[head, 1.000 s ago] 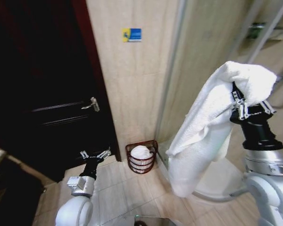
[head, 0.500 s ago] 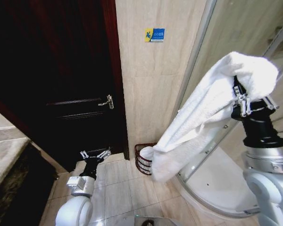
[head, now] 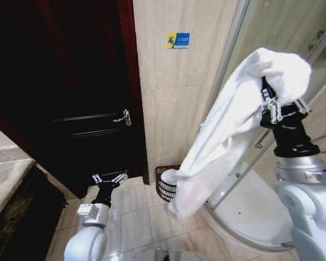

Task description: Discard the used towel into the hamper.

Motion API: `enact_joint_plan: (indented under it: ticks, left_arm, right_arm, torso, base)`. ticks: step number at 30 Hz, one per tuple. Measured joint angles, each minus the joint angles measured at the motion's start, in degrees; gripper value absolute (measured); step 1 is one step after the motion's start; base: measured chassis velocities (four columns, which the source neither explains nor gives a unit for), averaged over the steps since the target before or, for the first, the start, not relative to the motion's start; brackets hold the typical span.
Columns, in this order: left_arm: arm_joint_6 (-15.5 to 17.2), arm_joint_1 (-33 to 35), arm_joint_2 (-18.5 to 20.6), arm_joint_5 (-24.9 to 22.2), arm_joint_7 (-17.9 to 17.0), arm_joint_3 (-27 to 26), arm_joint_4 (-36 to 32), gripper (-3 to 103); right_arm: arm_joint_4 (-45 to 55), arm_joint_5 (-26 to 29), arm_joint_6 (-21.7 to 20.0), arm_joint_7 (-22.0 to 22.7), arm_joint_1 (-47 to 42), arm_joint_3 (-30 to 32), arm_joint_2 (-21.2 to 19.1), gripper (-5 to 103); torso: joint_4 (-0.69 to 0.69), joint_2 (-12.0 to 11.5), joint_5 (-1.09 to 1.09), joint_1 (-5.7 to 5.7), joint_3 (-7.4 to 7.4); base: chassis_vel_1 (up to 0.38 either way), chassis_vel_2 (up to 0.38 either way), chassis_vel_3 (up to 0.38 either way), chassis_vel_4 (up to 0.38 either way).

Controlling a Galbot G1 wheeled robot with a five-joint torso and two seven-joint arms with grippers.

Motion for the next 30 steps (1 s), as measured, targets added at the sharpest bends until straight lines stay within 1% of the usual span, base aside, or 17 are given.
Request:
enact_joint_plan:
  ticks: [3, 6, 12, 15, 25, 30]
  left_arm:
    - [0.00, 0.00, 0.00, 0.00, 0.00, 0.00, 0.00, 100]
    - [0.00, 0.00, 0.00, 0.00, 0.00, 0.00, 0.00, 100]
    - [0.00, 0.00, 0.00, 0.00, 0.00, 0.00, 0.00, 100]
    - [0.00, 0.00, 0.00, 0.00, 0.00, 0.00, 0.00, 100]
    - [0.00, 0.00, 0.00, 0.00, 0.00, 0.00, 0.00, 100]
    - [0.00, 0.00, -0.01, 0.00, 0.00, 0.01, 0.00, 100]
  right_arm:
    - [-1.11, 0.30, -0.75, 0.22, 2.93, -3.44, 0.99, 13]
    - [-1.52, 0.29, -0.89, 0.57, 3.88, -4.59, 1.73, 13]
    - [-1.93, 0.19, -0.62, 0.79, 4.10, -4.85, 2.44, 13]
    - [-2.07, 0.02, -0.75, 0.16, 3.53, -3.97, 2.30, 13]
    - [-2.12, 0.04, -0.75, 0.15, 3.76, -4.06, 2.17, 13]
    - [-2.38, 0.02, -0.75, 0.15, 4.04, -4.21, 2.16, 13]
  torso:
    - [0.01, 0.00, -0.01, 0.00, 0.00]
    - [0.01, 0.00, -0.01, 0.00, 0.00]
    - [0.01, 0.00, -0.01, 0.00, 0.00]
    - [0.00, 0.00, -0.01, 0.00, 0.00]
    - [0.00, 0.00, 0.00, 0.00, -0.01]
    - [0.01, 0.00, 0.00, 0.01, 0.00]
  base:
    - [0.000, 0.000, 0.000, 0.000]
    - [0.000, 0.000, 0.000, 0.000]
    - [0.000, 0.000, 0.000, 0.000]
    - [0.000, 0.000, 0.000, 0.000]
    - [0.000, 0.000, 0.000, 0.000]
    - [0.108, 0.108, -0.111, -0.109]
